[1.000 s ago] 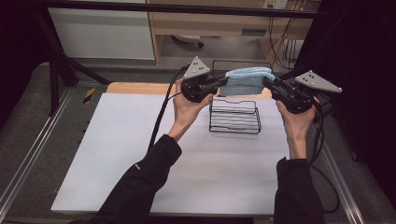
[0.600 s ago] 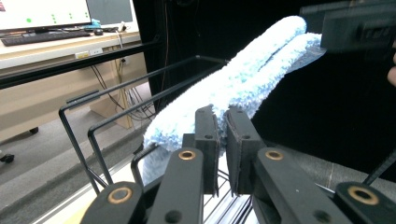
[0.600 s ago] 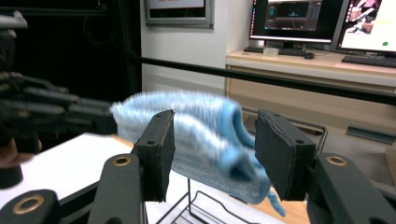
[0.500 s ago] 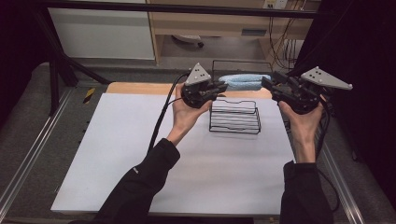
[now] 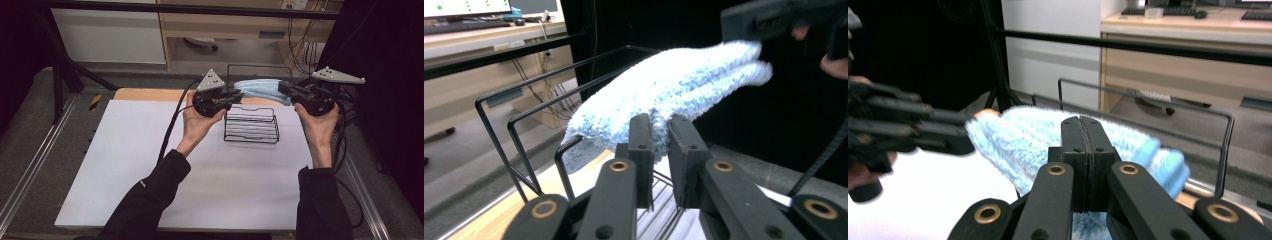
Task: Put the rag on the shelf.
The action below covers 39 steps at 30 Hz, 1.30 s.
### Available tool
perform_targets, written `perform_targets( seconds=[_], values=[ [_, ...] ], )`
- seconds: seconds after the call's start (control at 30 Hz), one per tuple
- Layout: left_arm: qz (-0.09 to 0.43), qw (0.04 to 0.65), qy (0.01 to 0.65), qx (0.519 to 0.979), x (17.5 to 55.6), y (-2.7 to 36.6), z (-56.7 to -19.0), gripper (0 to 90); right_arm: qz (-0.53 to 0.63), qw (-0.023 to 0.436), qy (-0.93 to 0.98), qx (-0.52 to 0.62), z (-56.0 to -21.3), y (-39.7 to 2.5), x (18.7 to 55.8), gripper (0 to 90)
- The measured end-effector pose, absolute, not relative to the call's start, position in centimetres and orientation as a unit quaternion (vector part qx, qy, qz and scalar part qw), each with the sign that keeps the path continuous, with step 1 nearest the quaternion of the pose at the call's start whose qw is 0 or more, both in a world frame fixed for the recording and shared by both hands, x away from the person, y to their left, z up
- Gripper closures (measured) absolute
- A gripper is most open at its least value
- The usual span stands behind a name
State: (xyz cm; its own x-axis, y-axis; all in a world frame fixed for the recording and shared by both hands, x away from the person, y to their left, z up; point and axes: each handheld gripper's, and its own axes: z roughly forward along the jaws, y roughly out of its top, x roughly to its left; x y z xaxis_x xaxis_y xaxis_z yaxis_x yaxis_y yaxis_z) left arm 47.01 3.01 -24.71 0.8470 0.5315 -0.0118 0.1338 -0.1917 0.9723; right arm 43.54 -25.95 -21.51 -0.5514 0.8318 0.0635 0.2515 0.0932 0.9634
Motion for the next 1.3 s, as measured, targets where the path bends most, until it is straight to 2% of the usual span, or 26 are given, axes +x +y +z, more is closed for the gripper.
perform_targets(
  seconds=[0.27, 0.37, 0.4, 0.6, 0.77, 1.3],
  values=[
    [0.142, 0.608, 0.236, 0.744, 47.0, 3.8, -22.2, 78.1, 0.540, 0.260, 0.694, 0.399, -23.2, -26.6, 43.5, 90.0],
    [0.140, 0.596, 0.234, 0.755, 47.0, 3.3, -21.8, 80.8, 0.539, 0.259, 0.696, 0.397, -23.6, -26.6, 43.6, 90.0],
    [0.140, 0.589, 0.232, 0.762, 47.0, 3.0, -21.9, 84.2, 0.539, 0.258, 0.696, 0.398, -23.9, -26.6, 43.6, 90.0],
    [0.125, 0.545, 0.235, 0.795, 47.5, 1.4, -24.0, 89.4, 0.535, 0.254, 0.700, 0.398, -25.3, -26.9, 43.5, 90.0],
    [0.125, 0.526, 0.243, 0.806, 48.2, 0.6, -25.8, 89.8, 0.534, 0.251, 0.702, 0.399, -26.3, -27.1, 43.5, 90.0],
    [0.156, 0.524, 0.256, 0.797, 49.5, -0.4, -27.4, 89.6, 0.541, 0.267, 0.686, 0.407, -28.8, -27.0, 44.8, 87.2]
  ],
)
